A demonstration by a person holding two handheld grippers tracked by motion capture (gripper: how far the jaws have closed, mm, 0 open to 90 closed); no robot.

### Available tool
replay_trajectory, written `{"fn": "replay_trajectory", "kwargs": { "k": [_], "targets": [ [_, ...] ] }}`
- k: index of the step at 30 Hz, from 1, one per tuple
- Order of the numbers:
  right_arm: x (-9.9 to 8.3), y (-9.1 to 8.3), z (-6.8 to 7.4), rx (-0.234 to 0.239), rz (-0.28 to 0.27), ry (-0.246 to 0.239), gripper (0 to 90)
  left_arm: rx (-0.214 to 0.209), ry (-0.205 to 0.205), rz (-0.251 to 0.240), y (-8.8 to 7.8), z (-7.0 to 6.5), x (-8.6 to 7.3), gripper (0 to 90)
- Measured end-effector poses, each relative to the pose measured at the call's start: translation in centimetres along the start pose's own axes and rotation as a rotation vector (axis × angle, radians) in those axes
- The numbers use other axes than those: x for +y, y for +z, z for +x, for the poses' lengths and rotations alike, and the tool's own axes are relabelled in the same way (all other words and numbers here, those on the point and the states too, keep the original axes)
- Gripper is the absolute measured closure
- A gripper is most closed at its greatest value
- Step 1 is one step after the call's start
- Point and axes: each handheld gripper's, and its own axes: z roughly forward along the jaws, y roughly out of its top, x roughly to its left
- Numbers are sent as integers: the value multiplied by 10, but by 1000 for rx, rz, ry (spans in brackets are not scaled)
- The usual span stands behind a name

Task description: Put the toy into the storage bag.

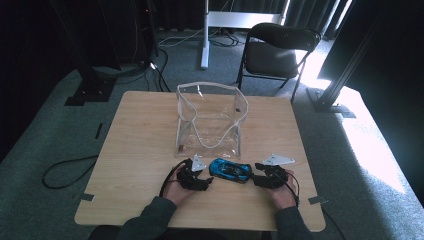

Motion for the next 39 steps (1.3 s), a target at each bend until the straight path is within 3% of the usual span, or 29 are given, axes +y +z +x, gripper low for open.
{"fn": "replay_trajectory", "kwargs": {
  "k": [5, 7, 12, 18, 24, 29, 39],
  "targets": [
    [7, -3, 1, 47, -13, -54, 380, 3, -4, -12, -2, 3, -4, 341],
    [10, -2, 2, 65, -14, -105, 317, 4, -5, -12, -2, 3, -4, 340],
    [10, 5, 0, 112, 22, -161, 231, 6, -5, -11, -2, 3, -4, 335],
    [11, 16, 0, 125, 30, -233, 189, 7, -7, -12, 0, 2, -2, 323],
    [2, 35, -7, 198, 71, -256, 191, 13, -13, -11, 2, 3, 0, 323],
    [3, 38, 2, 161, 73, -281, 194, 14, -12, -11, 5, 3, 3, 323],
    [-7, 23, 24, 131, 67, -355, 238, 13, -11, -11, 6, 2, 4, 323]
  ]
}}
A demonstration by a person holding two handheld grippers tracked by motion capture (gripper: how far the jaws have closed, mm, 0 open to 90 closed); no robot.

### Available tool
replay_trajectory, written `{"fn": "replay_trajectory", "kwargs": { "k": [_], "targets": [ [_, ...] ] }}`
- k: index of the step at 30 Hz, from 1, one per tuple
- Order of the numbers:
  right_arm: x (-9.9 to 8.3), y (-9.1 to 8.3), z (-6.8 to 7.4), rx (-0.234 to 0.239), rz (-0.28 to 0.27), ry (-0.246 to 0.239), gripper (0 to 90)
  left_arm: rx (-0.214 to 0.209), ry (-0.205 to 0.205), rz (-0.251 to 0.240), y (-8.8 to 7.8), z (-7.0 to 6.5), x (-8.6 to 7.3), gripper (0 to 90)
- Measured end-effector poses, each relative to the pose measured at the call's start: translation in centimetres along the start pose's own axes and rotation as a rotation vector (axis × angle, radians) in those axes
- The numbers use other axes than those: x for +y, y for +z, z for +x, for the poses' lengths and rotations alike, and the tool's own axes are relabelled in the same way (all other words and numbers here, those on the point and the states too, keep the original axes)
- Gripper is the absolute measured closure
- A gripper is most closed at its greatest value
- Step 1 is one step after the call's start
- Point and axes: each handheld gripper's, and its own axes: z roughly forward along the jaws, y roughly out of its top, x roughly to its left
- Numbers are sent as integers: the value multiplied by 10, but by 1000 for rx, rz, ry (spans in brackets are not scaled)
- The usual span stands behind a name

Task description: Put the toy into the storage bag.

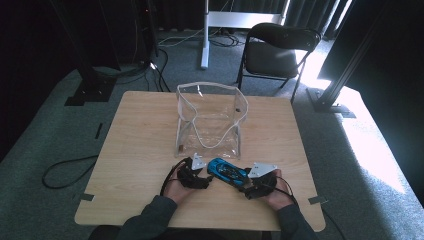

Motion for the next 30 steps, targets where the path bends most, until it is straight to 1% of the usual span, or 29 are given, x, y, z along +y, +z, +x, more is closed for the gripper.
{"fn": "replay_trajectory", "kwargs": {
  "k": [3, 5, 10, 15, 17, 21, 24, 27, 28, 29, 30],
  "targets": [
    [-1, 6, -2, 4, -1, 13, 235, -4, 5, 0, 1, -2, 1, 323],
    [-2, 8, -5, 20, -21, 32, 234, -5, 12, 2, 1, -2, 1, 324],
    [-2, 11, -6, 20, -39, 27, 206, -14, 17, 2, 2, -5, 2, 324],
    [-2, 17, -8, 48, -42, 38, 230, -22, 24, 0, 4, -8, 4, 325],
    [-1, 18, -8, 46, -42, 34, 230, -20, 22, 0, 4, -8, 4, 324],
    [-1, 17, -6, 33, -44, 29, 238, -21, 22, -1, 4, -8, 4, 325],
    [2, 15, -3, 14, -38, 13, 239, -22, 23, -1, 4, -8, 3, 324],
    [5, 10, -2, 19, -53, 19, 241, -27, 26, -1, 2, -9, 2, 324],
    [6, 8, -2, 14, -55, 19, 241, -29, 28, 0, 2, -9, 2, 324],
    [7, 6, -2, 9, -58, 24, 242, -30, 28, 0, 1, -9, 1, 324],
    [7, 4, -2, 15, -68, 33, 242, -32, 30, -1, 1, -9, 0, 324]
  ]
}}
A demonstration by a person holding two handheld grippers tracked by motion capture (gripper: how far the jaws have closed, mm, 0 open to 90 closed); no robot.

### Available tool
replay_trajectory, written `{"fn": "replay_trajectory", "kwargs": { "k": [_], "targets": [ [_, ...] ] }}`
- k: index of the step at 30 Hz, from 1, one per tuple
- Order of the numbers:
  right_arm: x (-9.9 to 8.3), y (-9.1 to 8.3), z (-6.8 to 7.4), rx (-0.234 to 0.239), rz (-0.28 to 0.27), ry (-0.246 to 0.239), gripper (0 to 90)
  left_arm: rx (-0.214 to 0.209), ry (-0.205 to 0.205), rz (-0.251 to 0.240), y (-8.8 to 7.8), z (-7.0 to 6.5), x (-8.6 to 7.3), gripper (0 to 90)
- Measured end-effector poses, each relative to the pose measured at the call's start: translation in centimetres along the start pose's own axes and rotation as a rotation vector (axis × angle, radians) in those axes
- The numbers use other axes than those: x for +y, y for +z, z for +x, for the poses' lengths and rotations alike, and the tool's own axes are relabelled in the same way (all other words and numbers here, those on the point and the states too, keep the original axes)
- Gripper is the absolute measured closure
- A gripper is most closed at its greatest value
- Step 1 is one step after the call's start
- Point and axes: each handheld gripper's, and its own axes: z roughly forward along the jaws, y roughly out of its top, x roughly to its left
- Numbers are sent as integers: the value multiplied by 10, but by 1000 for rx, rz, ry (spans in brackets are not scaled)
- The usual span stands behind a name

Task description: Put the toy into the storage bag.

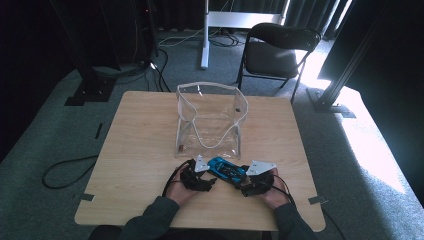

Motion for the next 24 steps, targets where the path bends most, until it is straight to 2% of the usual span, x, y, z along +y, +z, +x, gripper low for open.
{"fn": "replay_trajectory", "kwargs": {
  "k": [13, 19, 24],
  "targets": [
    [19, -26, -1, -33, -112, 54, 244, 4, -7, -2, -3, -2, -3, 324],
    [28, -45, -4, -36, -199, 87, 243, 5, -6, 0, -3, -2, -3, 324],
    [37, -56, -4, -69, -221, 89, 244, 5, -5, 0, -3, -2, -3, 324]
  ]
}}
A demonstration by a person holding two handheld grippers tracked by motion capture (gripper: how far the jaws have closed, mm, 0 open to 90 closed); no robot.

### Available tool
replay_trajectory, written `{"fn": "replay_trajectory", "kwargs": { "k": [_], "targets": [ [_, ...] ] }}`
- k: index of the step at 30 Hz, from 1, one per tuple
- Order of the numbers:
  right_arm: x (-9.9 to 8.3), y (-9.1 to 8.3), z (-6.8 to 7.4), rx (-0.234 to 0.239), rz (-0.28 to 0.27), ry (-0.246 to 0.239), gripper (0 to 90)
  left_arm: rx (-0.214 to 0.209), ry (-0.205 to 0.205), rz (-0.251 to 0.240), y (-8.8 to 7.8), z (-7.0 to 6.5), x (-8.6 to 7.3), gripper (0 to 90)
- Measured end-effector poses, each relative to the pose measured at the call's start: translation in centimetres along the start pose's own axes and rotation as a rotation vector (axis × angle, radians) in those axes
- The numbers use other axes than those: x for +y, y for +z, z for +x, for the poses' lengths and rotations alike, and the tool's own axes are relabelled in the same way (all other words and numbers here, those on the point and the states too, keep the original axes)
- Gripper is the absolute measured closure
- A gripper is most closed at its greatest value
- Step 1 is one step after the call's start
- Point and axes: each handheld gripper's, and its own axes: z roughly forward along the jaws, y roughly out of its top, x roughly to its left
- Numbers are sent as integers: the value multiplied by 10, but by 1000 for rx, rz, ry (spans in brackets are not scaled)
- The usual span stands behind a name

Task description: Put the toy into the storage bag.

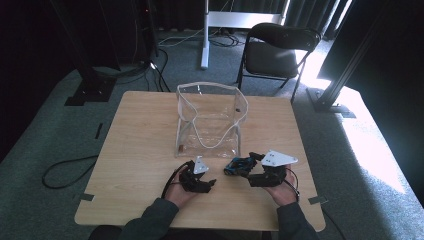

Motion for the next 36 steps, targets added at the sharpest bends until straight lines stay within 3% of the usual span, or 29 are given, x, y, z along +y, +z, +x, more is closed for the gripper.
{"fn": "replay_trajectory", "kwargs": {
  "k": [18, 36],
  "targets": [
    [27, -17, 0, -64, -54, 22, 245, -1, -2, 0, 0, 0, 0, 324],
    [49, -28, 1, -102, -60, 10, 245, 1, -1, -1, 0, 0, 0, 325]
  ]
}}
